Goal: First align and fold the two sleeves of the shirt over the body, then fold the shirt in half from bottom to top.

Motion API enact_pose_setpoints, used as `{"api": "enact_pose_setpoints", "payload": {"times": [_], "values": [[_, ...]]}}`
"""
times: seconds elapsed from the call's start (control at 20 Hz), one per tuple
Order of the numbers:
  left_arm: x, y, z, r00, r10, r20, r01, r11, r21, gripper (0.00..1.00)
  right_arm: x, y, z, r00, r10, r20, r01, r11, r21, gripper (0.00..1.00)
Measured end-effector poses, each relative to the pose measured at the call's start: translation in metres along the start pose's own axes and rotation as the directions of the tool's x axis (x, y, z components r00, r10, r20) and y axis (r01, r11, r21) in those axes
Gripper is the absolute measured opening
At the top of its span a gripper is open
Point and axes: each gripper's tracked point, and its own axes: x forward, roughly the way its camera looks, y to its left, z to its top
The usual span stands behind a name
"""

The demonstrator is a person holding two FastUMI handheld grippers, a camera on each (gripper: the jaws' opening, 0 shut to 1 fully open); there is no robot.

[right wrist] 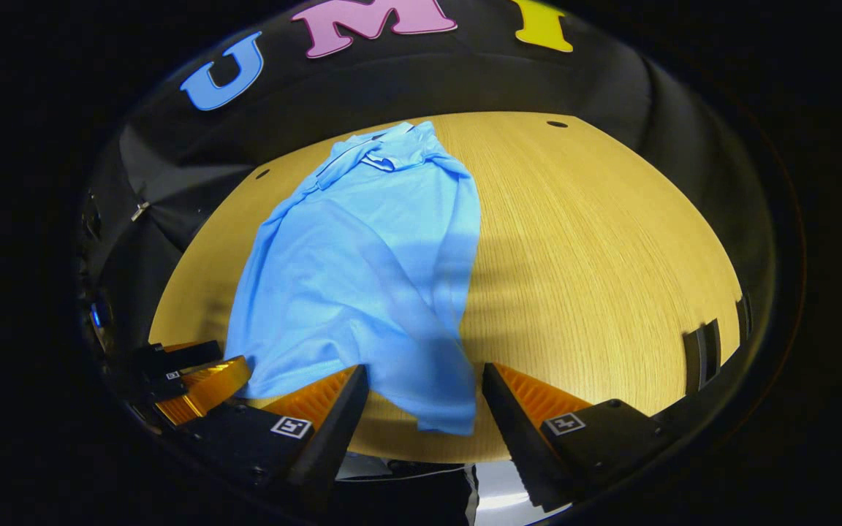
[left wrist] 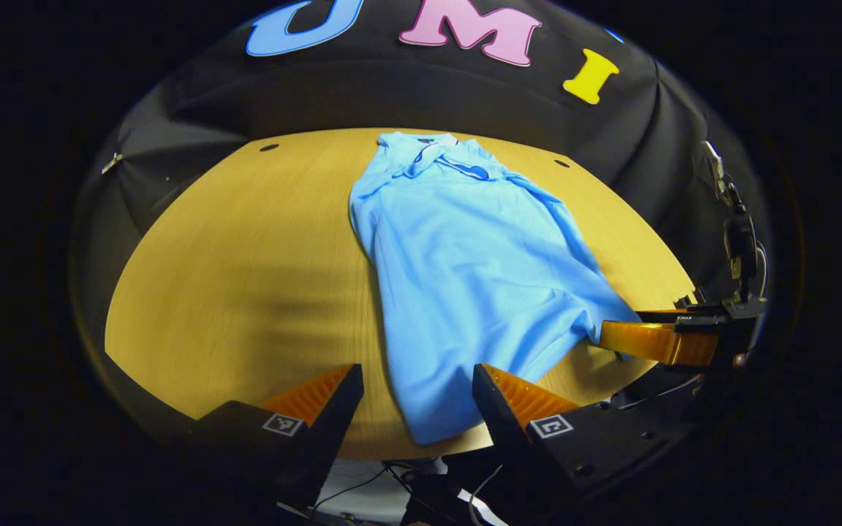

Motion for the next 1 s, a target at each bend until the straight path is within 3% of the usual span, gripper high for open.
{"api": "enact_pose_setpoints", "payload": {"times": [0.15, 0.2, 0.25, 0.3, 0.35, 0.4, 0.45, 0.5, 0.55, 0.6, 0.65, 1.0], "values": [[0.004, 0.004, -0.007, 0.998, 0.063, -0.015, -0.061, 0.994, 0.087, 0.92, 0.001, -0.010, -0.001, 0.998, -0.062, -0.011, 0.062, 0.997, -0.042, 0.92], [0.007, 0.000, -0.004, 0.998, 0.057, -0.001, -0.056, 0.994, 0.093, 0.87, 0.005, -0.013, -0.002, 0.997, -0.081, -0.018, 0.080, 0.996, -0.040, 0.79], [0.009, -0.003, -0.005, 0.999, 0.054, 0.000, -0.054, 0.995, 0.084, 0.85, 0.002, -0.014, 0.001, 0.996, -0.092, -0.013, 0.091, 0.995, -0.033, 0.73], [0.006, -0.004, -0.004, 0.998, 0.055, 0.009, -0.056, 0.995, 0.080, 0.74, 0.004, -0.020, 0.000, 0.993, -0.113, -0.020, 0.113, 0.993, -0.031, 0.61], [0.007, -0.005, -0.004, 0.998, 0.053, 0.013, -0.054, 0.995, 0.080, 0.70, 0.005, -0.022, 0.001, 0.993, -0.117, -0.012, 0.117, 0.993, -0.025, 0.54], [0.009, -0.007, -0.002, 0.998, 0.055, 0.019, -0.056, 0.996, 0.075, 0.56, 0.006, -0.018, -0.001, 0.994, -0.108, -0.021, 0.107, 0.994, -0.024, 0.38], [0.009, -0.010, -0.002, 0.998, 0.051, 0.022, -0.052, 0.996, 0.065, 0.50, 0.005, -0.015, -0.001, 0.995, -0.095, -0.020, 0.095, 0.995, -0.026, 0.34], [0.009, -0.012, -0.002, 0.998, 0.049, 0.026, -0.050, 0.997, 0.058, 0.31, 0.006, -0.013, -0.001, 0.995, -0.094, -0.020, 0.093, 0.995, -0.029, 0.18], [0.010, -0.013, -0.001, 0.999, 0.045, 0.029, -0.046, 0.998, 0.046, 0.22, 0.006, -0.012, 0.000, 0.996, -0.087, -0.006, 0.087, 0.995, -0.048, 0.12], [0.010, -0.013, 0.000, 0.998, 0.050, 0.031, -0.050, 0.998, 0.024, 0.11, 0.005, -0.010, -0.001, 0.996, -0.084, -0.002, 0.084, 0.994, -0.076, 0.09], [0.011, -0.013, -0.001, 0.998, 0.050, 0.027, -0.051, 0.999, 0.007, 0.07, 0.004, -0.009, -0.003, 0.997, -0.078, -0.010, 0.076, 0.992, -0.096, 0.06], [0.011, -0.011, 0.001, 0.999, 0.034, -0.024, -0.035, 0.998, -0.044, 0.07, 0.005, -0.007, -0.005, 0.996, -0.039, -0.081, 0.035, 0.998, -0.048, 0.05]]}}
